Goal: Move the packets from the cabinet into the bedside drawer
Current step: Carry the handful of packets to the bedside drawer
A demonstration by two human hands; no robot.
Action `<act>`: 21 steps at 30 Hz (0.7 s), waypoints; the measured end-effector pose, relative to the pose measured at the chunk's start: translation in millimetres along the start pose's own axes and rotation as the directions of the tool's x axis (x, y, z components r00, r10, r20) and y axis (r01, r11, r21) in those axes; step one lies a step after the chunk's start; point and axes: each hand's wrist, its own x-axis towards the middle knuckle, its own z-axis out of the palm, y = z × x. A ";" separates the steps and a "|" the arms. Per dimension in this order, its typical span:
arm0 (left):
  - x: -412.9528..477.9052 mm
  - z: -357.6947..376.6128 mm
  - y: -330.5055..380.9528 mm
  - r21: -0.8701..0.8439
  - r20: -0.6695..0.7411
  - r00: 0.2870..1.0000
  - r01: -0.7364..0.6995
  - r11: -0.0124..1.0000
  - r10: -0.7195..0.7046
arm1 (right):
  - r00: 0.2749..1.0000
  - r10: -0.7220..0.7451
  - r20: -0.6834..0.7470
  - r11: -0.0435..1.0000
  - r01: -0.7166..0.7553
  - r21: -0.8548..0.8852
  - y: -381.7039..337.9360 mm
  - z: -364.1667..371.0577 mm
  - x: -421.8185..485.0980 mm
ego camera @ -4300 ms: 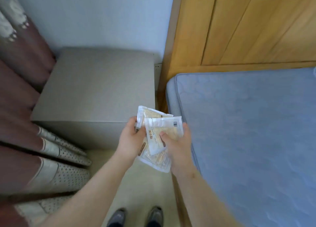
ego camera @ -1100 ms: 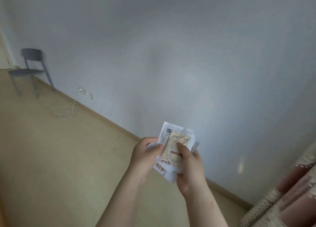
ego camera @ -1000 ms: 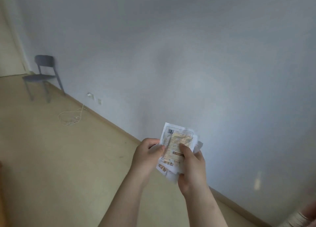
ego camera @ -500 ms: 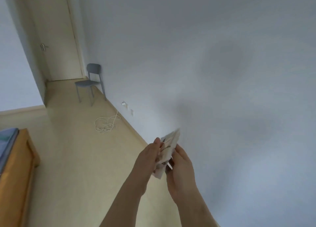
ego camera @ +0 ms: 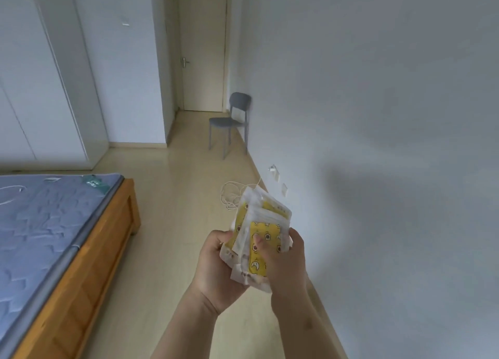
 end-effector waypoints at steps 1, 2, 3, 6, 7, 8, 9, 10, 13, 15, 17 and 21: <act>11.8 -10.3 11.2 0.009 -0.017 1.000 -0.019 1.000 0.019 | 1.000 0.006 0.001 1.000 -0.006 -0.005 -0.9 14.0 16.2; 25.2 -22.4 23.8 0.034 -0.038 0.999 -0.035 0.999 0.036 | 1.000 0.006 -0.011 1.000 -0.006 -0.006 -1.0 29.0 33.9; 38.8 -32.3 37.9 0.082 -0.066 0.996 -0.048 0.995 0.053 | 1.000 0.008 -0.029 1.000 -0.008 -0.006 -1.7 44.6 52.2; 82.0 -54.8 90.7 0.266 -0.134 0.983 -0.090 0.960 0.129 | 0.999 0.028 -0.038 1.000 -0.028 0.005 -19.7 92.7 107.4; 96.4 -59.3 111.0 0.323 -0.151 0.976 -0.100 0.941 0.156 | 1.000 0.021 -0.018 1.000 -0.021 0.010 -26.1 109.2 126.3; 110.4 -64.8 131.6 0.372 -0.172 0.969 -0.102 0.923 0.177 | 1.000 0.013 0.006 1.000 -0.013 0.010 -32.0 125.7 143.9; 123.8 -71.2 151.7 0.410 -0.196 0.961 -0.098 0.907 0.193 | 0.999 0.005 0.035 1.000 -0.005 0.009 -37.5 142.1 160.0; 137.8 -79.9 171.6 0.434 -0.221 0.952 -0.099 0.896 0.213 | 0.997 -0.001 0.071 1.000 0.000 0.009 -42.7 158.7 175.6; 175.7 -106.8 219.5 0.445 -0.315 0.913 -0.099 0.890 0.259 | 0.982 0.041 0.184 0.999 -0.040 -0.007 -49.3 205.3 219.2; 200.2 -123.7 240.5 0.453 -0.365 0.885 -0.102 0.886 0.289 | 0.965 0.080 0.250 0.997 -0.077 -0.021 -50.9 231.9 247.9; 228.1 -142.4 261.2 0.447 -0.419 0.846 -0.124 0.886 0.330 | 0.949 0.077 0.306 0.997 -0.065 -0.049 -55.3 257.4 280.4; 291.9 -181.6 303.3 0.418 -0.502 0.772 -0.177 0.891 0.389 | 0.909 0.077 0.409 0.997 -0.061 -0.052 -65.6 307.4 353.6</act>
